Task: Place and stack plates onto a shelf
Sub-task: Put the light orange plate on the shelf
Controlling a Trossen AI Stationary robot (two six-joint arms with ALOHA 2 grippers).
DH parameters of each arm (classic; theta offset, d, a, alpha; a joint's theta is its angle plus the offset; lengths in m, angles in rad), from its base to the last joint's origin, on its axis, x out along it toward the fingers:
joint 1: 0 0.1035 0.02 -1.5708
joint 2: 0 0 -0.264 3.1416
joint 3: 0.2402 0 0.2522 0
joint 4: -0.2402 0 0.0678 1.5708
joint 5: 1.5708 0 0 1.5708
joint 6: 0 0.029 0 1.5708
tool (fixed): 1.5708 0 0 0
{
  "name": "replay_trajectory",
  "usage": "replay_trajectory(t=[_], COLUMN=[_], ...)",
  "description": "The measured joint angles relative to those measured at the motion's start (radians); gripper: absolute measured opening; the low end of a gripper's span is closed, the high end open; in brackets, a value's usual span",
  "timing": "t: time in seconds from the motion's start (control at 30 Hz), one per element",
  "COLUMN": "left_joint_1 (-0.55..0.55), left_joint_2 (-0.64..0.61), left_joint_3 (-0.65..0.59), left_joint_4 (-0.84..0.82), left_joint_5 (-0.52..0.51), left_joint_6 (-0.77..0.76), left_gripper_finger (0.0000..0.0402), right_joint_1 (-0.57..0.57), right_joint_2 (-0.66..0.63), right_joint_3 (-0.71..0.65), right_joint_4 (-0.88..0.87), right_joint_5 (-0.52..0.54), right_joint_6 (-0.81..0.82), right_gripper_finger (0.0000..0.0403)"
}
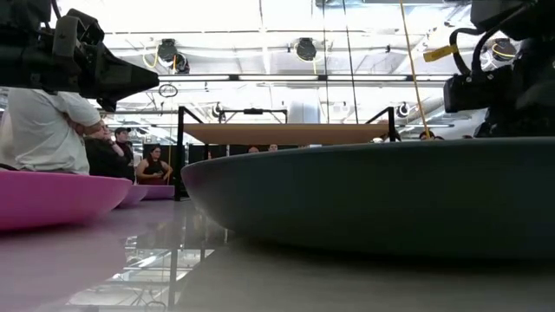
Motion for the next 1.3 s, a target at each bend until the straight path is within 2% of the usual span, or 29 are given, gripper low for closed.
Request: replay_trajectory(t=[0.2,0.6,0.7,0.87,0.93,1.17,1.3], left_joint_1=[0.000,0.000,0.000,0.000,0.000,0.000,0.000], left_joint_2=[0.000,0.000,0.000,0.000,0.000,0.000,0.000], left_joint_3=[0.000,0.000,0.000,0.000,0.000,0.000,0.000], left_joint_4=[0.000,0.000,0.000,0.000,0.000,0.000,0.000], left_joint_5=[0.000,0.000,0.000,0.000,0.000,0.000,0.000], left_joint_6=[0.000,0.000,0.000,0.000,0.000,0.000,0.000], left_gripper_finger=[0.0079,0.0079,0.0079,0.0079,0.0079,0.0079,0.0079], right_joint_1=[0.006,0.006,0.006,0.007,0.003,-0.093,-0.226], right_joint_2=[-0.102,-0.378,-0.435,-0.497,-0.512,-0.479,-0.388], right_joint_3=[0.000,-0.001,-0.001,-0.002,0.012,0.195,0.370], right_joint_4=[0.018,0.233,0.331,0.634,0.709,0.648,0.454], right_joint_5=[-0.004,-0.025,-0.042,-0.145,-0.153,-0.141,-0.076], right_joint_6=[-0.031,-0.167,-0.216,-0.398,-0.456,-0.680,-0.775], right_gripper_finger=[0.0004,0.0000,0.0000,0.0000,0.0000,0.0000,0.0000])
